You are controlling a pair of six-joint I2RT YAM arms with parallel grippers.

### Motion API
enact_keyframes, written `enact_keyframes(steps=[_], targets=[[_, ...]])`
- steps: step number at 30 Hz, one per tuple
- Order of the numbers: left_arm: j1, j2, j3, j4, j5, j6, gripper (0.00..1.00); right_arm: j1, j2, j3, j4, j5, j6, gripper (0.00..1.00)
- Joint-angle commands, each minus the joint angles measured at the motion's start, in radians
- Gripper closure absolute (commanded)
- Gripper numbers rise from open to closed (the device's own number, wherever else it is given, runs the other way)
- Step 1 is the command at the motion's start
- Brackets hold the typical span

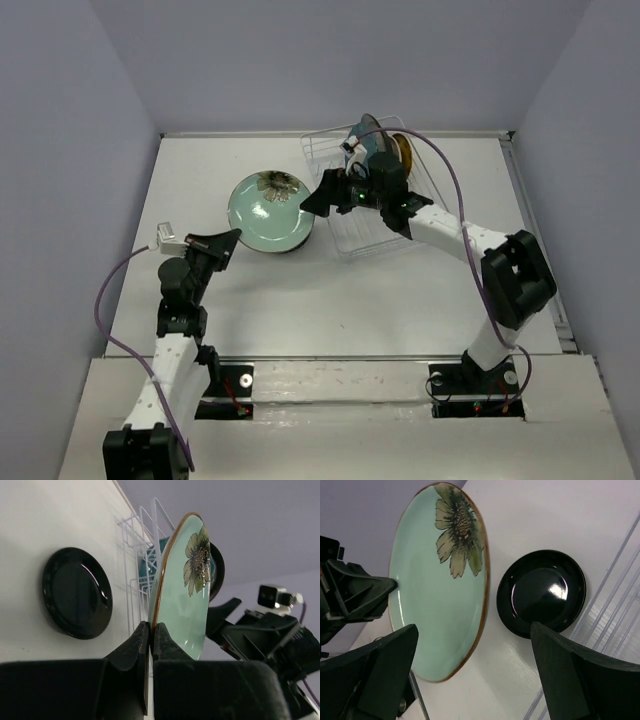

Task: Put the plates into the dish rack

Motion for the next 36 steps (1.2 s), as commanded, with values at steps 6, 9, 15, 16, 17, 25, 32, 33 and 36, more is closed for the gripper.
enact_keyframes(steps=[6,9,15,16,17,25,32,33,36], targets=[[-0.077,0.003,0.081,0.299,0.225,-0.028,0.95,0.006,0.061,-0.005,0.281,-0.203,0.140,0.59],[-0.076,0.009,0.122,0.284,0.260,0.039,0.83,0.006,0.064,-0.032,0.353,-0.231,0.197,0.93],[-0.080,0.025,0.376,-0.188,0.223,0.459,0.19,-0.006,-0.084,-0.047,0.223,0.082,0.079,0.93],[-0.085,0.026,0.425,-0.296,0.209,0.511,0.14,-0.015,-0.132,-0.026,0.145,0.217,0.000,0.93],[-0.086,0.028,0.446,-0.342,0.192,0.564,0.07,-0.015,-0.152,-0.007,0.105,0.281,-0.042,0.93],[-0.195,0.002,0.417,-0.468,0.001,0.748,0.01,-0.025,-0.139,0.229,-0.078,0.869,-0.456,0.93],[-0.229,0.002,0.412,-0.457,0.023,0.747,0.01,-0.034,0.029,0.424,-0.078,1.033,-0.702,0.93],[-0.240,0.000,0.414,-0.459,0.018,0.750,0.01,-0.034,0.052,0.448,-0.080,1.045,-0.722,0.93],[-0.252,-0.003,0.414,-0.462,0.012,0.753,0.01,-0.034,0.133,0.522,-0.084,1.075,-0.783,0.93]])
